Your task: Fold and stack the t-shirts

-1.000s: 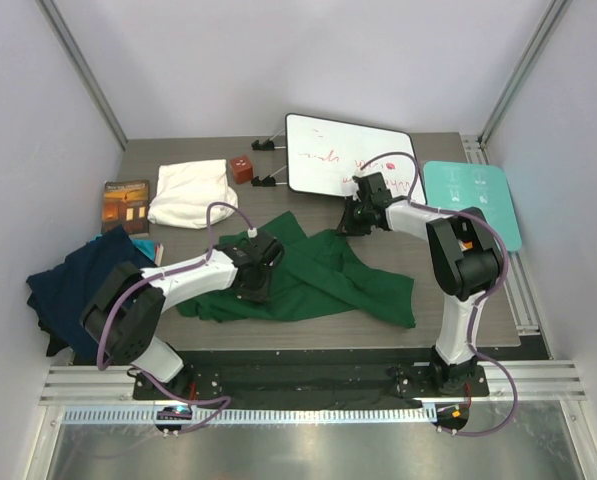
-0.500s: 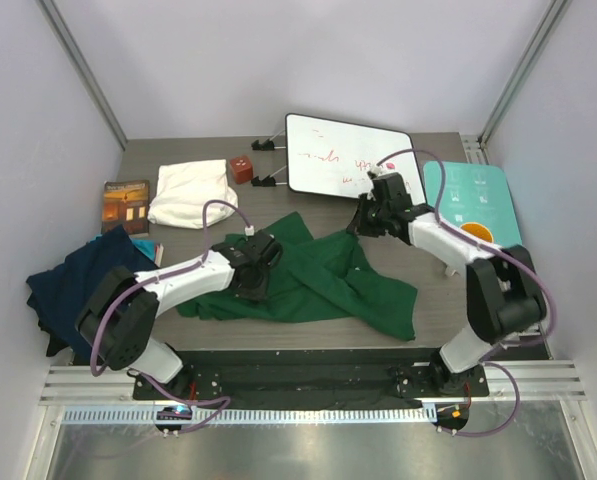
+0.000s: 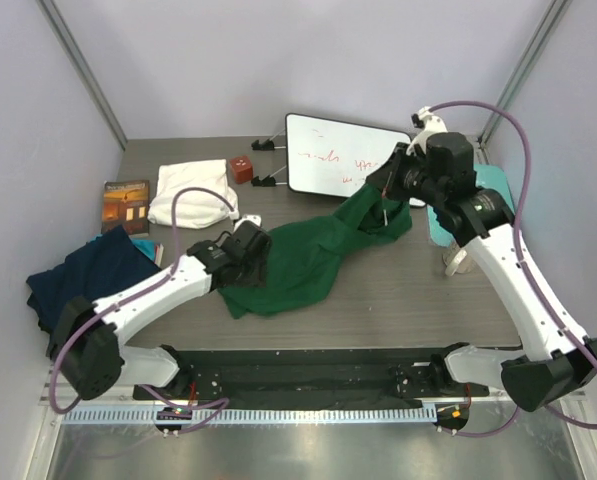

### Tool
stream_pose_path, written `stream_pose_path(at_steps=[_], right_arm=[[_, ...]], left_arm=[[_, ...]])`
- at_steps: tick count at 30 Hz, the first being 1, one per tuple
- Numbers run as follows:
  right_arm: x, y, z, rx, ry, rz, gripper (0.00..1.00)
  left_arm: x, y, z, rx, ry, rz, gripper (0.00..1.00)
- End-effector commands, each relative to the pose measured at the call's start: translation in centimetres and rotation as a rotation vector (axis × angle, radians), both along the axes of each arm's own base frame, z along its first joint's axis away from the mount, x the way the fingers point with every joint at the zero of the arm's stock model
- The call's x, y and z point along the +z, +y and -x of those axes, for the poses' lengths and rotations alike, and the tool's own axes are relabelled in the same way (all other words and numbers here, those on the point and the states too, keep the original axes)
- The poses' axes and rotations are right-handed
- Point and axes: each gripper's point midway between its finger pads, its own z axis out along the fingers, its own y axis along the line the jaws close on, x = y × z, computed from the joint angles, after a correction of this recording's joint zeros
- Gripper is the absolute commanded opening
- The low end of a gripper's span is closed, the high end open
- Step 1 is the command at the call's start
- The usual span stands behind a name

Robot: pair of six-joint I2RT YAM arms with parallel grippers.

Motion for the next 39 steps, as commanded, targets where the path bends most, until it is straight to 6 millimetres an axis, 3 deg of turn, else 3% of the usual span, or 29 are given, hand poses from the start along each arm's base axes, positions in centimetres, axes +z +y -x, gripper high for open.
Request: stream_pose_path(at_steps=[1,4,8,10,14,17,23,26,27,29,30,31,33,37,39], right_arm=[[8.0,-0.3,2.5,0.045,-0.132,-0.048,0.01],[10.7,-0.3,3.9,0.07,-0.163,-0.072,0.01],[11.5,-0.6,5.5,0.083,-0.174,-0.082,0.01],[9.4,-1.0,5.9,0.078,-0.125,-0.055,0.01],[1.4,-2.1,6.7,0.046,0.066,0.045,0.01],[-3.1,-2.8,8.1,0.043,0.181,0.095,0.01],[-7.7,-4.2,10.7,-0.003,0.28,0.114,0.01],[-9.1,-4.5,11.2,-0.01,0.302,0.126,0.01],[-9.3,-4.7,11.1,-0.02,0.303,0.134,0.01],[-10.0,-4.8,11.1,-0.025,0.316,0.145,0.01],[-10.3,-5.0,11.0,-0.031,0.32,0.155,0.01],[-10.4,-5.0,11.0,-0.033,0.322,0.159,0.01],[-10.7,-5.1,10.8,-0.033,0.323,0.171,0.01],[-11.2,-5.3,10.6,-0.035,0.327,0.192,0.01],[-11.5,-5.4,10.6,-0.037,0.331,0.202,0.01]], left_arm=[[7.2,-0.3,-3.5,0.067,-0.223,0.056,0.57],[8.0,0.0,-4.2,0.076,-0.227,0.013,0.57],[7.6,-1.0,-4.9,0.062,-0.2,0.005,0.56],[7.9,-2.2,-5.4,0.049,-0.2,0.046,0.55],[8.0,-4.1,-6.4,0.036,-0.188,0.088,0.55],[8.2,-5.2,-7.1,0.022,-0.183,0.106,0.55],[8.8,-8.7,-8.5,-0.027,-0.179,0.191,0.53],[7.9,-11.6,-8.7,-0.075,-0.146,0.252,0.52],[6.3,-12.8,-8.3,-0.1,-0.111,0.24,0.52],[5.4,-14.4,-8.4,-0.128,-0.094,0.233,0.51],[3.4,-15.5,-7.8,-0.152,-0.058,0.204,0.51],[3.0,-16.3,-7.9,-0.164,-0.054,0.198,0.51],[0.3,-17.4,-7.3,-0.188,-0.01,0.157,0.5],[-2.2,-18.7,-7.0,-0.201,0.017,0.137,0.48],[-2.4,-19.2,-7.1,-0.202,0.012,0.157,0.48]])
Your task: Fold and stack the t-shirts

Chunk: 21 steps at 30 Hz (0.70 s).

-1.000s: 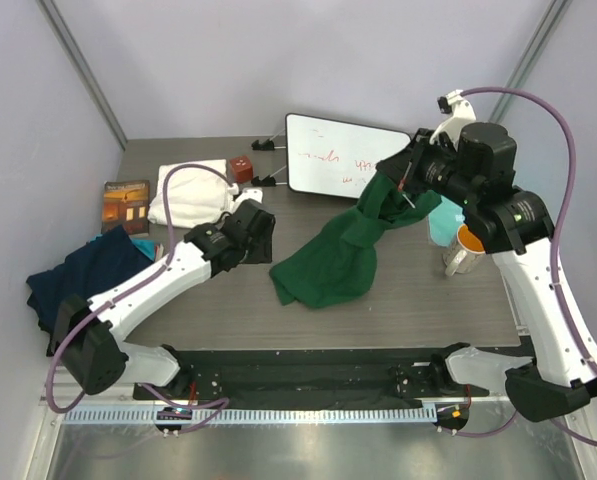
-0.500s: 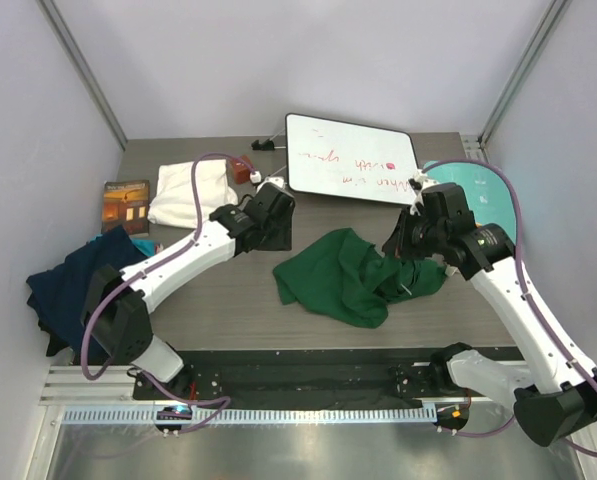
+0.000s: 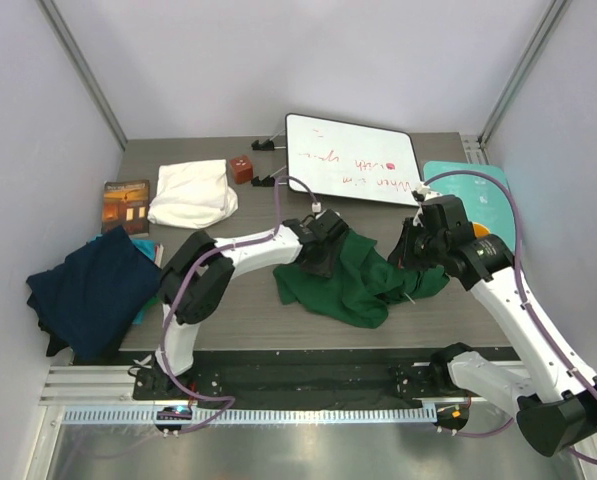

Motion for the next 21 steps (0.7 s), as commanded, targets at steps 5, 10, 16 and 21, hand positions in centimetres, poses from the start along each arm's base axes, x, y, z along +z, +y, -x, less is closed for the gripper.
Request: stream_pose_path(at_steps=[5,10,16,21], right_arm=[[-0.2,0.0,-0.9,0.012,-0.035,0.023,0.01],[-0.3,0.1,-1.1,0.014,-0.037,0.026,0.01],[-0.4,0.1,-1.1,0.017,-0.034,0.028,0.01],[-0.5,-0.1,-1.1,0.017,-0.039,0.038,0.01]], left_arm=[[0.8,-1.5,-1.1,0.006,-0.049,0.056,0.46],[4.1,-2.5,-2.6,0.001,-0.128,0.097,0.53],[7.4,-5.4,-5.2,-0.026,-0.166,0.124,0.55],[7.9,-6.8,-6.0,-0.028,-0.163,0.143,0.54]])
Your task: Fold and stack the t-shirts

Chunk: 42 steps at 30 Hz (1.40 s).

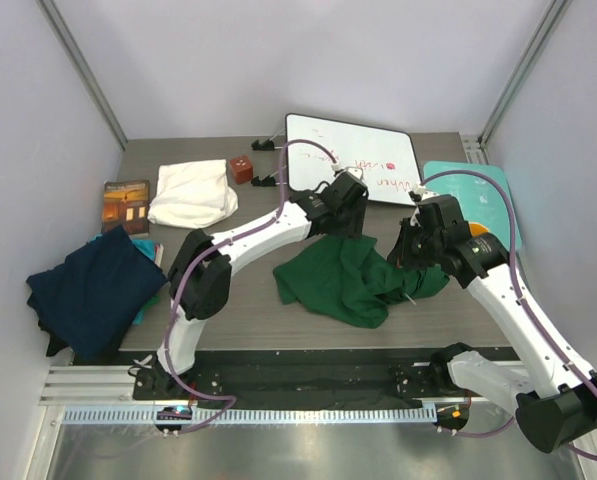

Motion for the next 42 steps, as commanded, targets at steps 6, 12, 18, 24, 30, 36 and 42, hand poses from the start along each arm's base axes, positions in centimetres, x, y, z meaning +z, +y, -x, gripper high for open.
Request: stream_pose_path(at_steps=[6,12,18,24,30,36,42], right_arm=[[-0.1,-0.3,-0.7,0.001,-0.042,0.028,0.01],[-0.7,-0.4,-0.8,-0.003,-0.038,0.031,0.01],[-1.6,-0.4,-0.7,-0.005,-0.022,0.034,0.01],[-2.1,-0.3,-0.6,-0.011,-0.015,0.029,0.01],[-2.0,-0.4,-0.8,-0.023,-0.027,0.031,0.01],[-2.7,-0.5,-1.0,-0.041,-0.02,0.029,0.01],[-2.1,-1.4,-1.8,-0.113,-0.062,0.046,0.01]], left_arm=[[-2.7,-0.2,0.4,-0.019,0.078,-0.044,0.52],[-5.3,0.1,1.5,-0.039,0.135,-0.058,0.5],[-7.2,-0.2,2.6,-0.049,0.176,-0.051,0.44],[-7.6,-0.8,3.7,-0.077,0.192,-0.014,0.1],[-6.8,1.2,3.2,-0.018,0.129,-0.051,0.0],[-2.6,10.9,1.2,0.233,0.03,-0.19,0.0],[1.4,20.4,3.0,0.391,-0.006,-0.271,0.0]])
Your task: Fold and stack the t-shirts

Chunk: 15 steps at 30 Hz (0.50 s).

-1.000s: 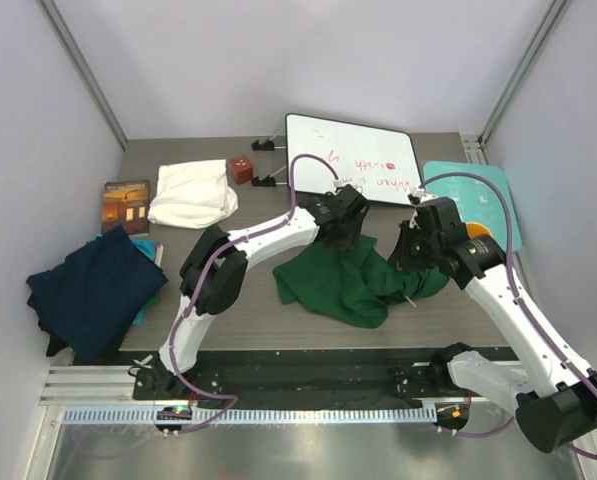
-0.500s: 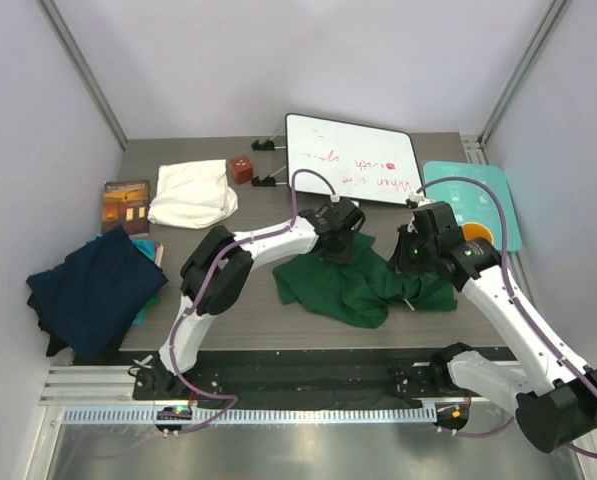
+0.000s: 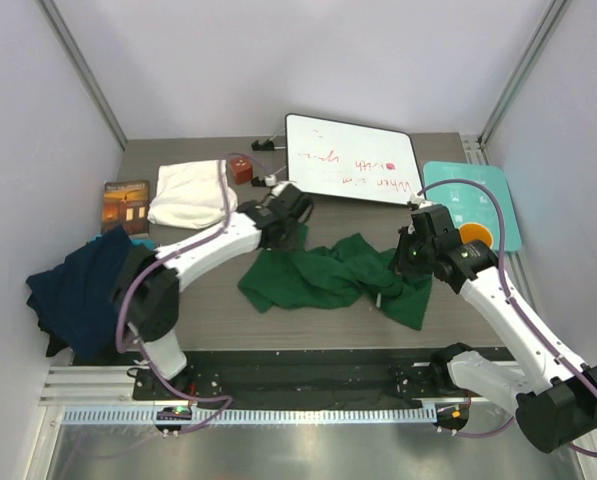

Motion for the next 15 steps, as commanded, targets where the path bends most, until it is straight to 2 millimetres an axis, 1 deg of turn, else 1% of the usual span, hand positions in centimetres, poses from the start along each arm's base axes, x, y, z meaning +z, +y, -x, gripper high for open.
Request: stream_pose_path(at_steps=[1,2,3,4,5,6,7,8,9,10,11,12,13,14,15], right_arm=[[2.1,-0.4,-2.0,-0.071,-0.108,-0.003,0.01],[2.5,-0.5,-2.3,-0.079,-0.12,-0.004,0.01],[3.0,-0.5,-2.7,-0.087,-0.136,-0.006,0.01],[3.6,-0.4,-3.3,-0.09,-0.151,-0.005,0.01],[4.0,-0.4,-3.6,-0.094,-0.16,-0.004,0.01],[4.4,-0.2,-4.0,-0.093,-0.169,-0.005,0.01],[5.4,-0.1,-4.6,-0.093,-0.191,-0.011,0.01],[5.4,0.0,-5.0,-0.095,-0.188,-0.002,0.01],[6.0,0.0,-5.3,-0.092,-0.199,-0.002,0.01],[7.3,0.2,-5.8,-0.093,-0.229,-0.01,0.01],[7.7,0.2,-6.2,-0.094,-0.235,-0.007,0.01],[8.4,0.1,-6.6,-0.101,-0.253,-0.005,0.01],[10.2,0.3,-7.1,-0.097,-0.292,-0.011,0.01],[11.1,0.3,-7.5,-0.097,-0.314,-0.016,0.01],[11.6,0.3,-7.8,-0.096,-0.317,-0.01,0.01]], left_arm=[[3.9,9.0,1.0,0.181,-0.081,-0.164,0.0],[5.5,10.2,1.2,0.206,-0.12,-0.158,0.0],[6.2,11.9,1.1,0.245,-0.131,-0.162,0.0],[6.6,12.7,1.2,0.261,-0.135,-0.153,0.0],[8.3,13.4,1.3,0.279,-0.168,-0.114,0.0],[9.0,14.4,1.2,0.296,-0.179,-0.106,0.0],[9.9,14.7,1.2,0.302,-0.196,-0.091,0.0],[11.0,15.0,1.4,0.305,-0.218,-0.071,0.0],[11.3,15.2,1.7,0.303,-0.215,-0.074,0.0],[11.7,15.1,2.0,0.296,-0.211,-0.062,0.0],[11.8,15.2,2.3,0.294,-0.205,-0.057,0.0],[12.0,15.6,2.9,0.297,-0.199,-0.059,0.0],[12.2,16.1,3.2,0.312,-0.207,-0.067,0.0],[12.5,16.6,3.4,0.323,-0.218,-0.074,0.0],[13.3,17.3,4.0,0.34,-0.237,-0.075,0.0]])
